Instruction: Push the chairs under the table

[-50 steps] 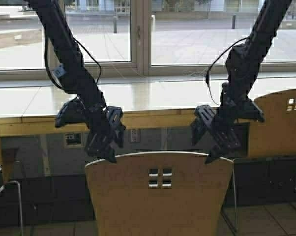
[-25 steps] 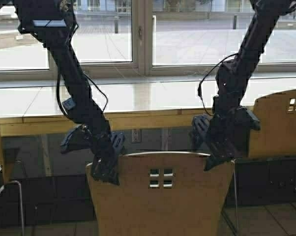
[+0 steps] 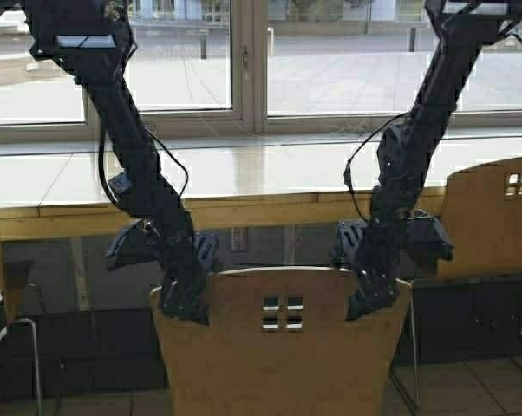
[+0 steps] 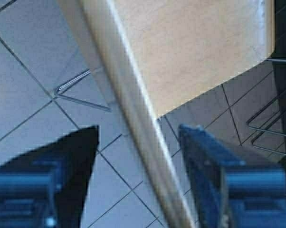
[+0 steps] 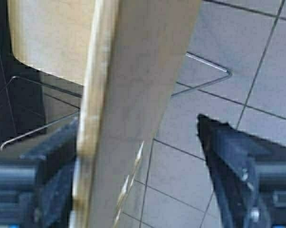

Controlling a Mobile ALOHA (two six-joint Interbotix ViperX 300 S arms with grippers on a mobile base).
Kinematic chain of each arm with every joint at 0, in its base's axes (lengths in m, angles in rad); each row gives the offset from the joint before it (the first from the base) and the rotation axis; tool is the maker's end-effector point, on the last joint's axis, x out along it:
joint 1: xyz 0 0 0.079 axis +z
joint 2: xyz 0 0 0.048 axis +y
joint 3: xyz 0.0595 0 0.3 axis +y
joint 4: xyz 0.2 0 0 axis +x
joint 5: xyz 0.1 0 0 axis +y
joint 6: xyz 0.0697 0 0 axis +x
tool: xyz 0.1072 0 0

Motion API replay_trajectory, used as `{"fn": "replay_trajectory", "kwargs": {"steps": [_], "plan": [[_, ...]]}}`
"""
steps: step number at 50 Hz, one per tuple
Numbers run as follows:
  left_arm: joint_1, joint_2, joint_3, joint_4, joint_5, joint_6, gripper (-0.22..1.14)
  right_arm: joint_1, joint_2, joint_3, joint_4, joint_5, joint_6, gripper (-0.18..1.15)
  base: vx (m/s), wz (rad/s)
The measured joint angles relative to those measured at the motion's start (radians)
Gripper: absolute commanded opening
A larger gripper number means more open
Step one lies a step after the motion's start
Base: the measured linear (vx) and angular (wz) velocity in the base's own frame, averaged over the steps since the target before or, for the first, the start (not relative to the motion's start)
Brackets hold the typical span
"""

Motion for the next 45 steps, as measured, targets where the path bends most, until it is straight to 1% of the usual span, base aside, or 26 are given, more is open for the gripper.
{"fn": "replay_trajectory", "kwargs": {"steps": [5,9,12,15,17,26,29,31,33,39,45], "plan": [[-0.002,0.005,0.000,-0.002,-0.017,0.000,0.87,-0.002,0.023,-0.025,0.006,0.002,0.000,0.97,0.00,0.00],[0.000,0.009,-0.002,-0.002,-0.028,0.000,0.83,0.000,0.031,-0.034,0.008,0.002,0.000,0.96,0.00,0.00],[0.000,0.012,-0.002,-0.002,-0.031,-0.002,0.78,-0.002,0.032,-0.037,0.006,0.002,0.000,0.94,0.01,0.01],[0.000,0.012,-0.005,-0.002,-0.034,-0.002,0.67,-0.002,0.032,-0.038,0.008,0.002,0.000,0.88,0.01,0.01],[0.000,0.012,-0.006,-0.002,-0.034,-0.003,0.58,-0.002,0.032,-0.038,0.006,0.002,0.000,0.80,0.01,0.01],[0.003,0.011,-0.008,-0.009,-0.023,-0.012,0.12,-0.002,0.031,-0.046,0.014,0.005,0.006,0.26,0.01,0.00],[0.002,0.011,-0.006,-0.012,-0.018,-0.015,0.03,-0.005,0.031,-0.048,0.015,0.011,0.011,0.11,0.02,0.02],[0.002,0.011,-0.005,-0.018,-0.017,-0.021,0.01,-0.006,0.031,-0.046,0.015,0.014,0.012,0.04,0.02,0.02],[0.000,0.011,-0.005,-0.026,-0.017,-0.028,0.01,-0.008,0.031,-0.044,0.015,0.018,0.012,0.01,0.02,0.02],[-0.003,0.011,-0.003,-0.034,-0.009,-0.034,0.04,-0.015,0.029,-0.037,0.015,0.051,0.012,0.04,0.03,0.03],[-0.009,0.011,0.003,-0.038,-0.005,-0.035,0.04,-0.023,0.029,-0.028,0.015,0.067,0.012,0.04,0.06,0.05]]}}
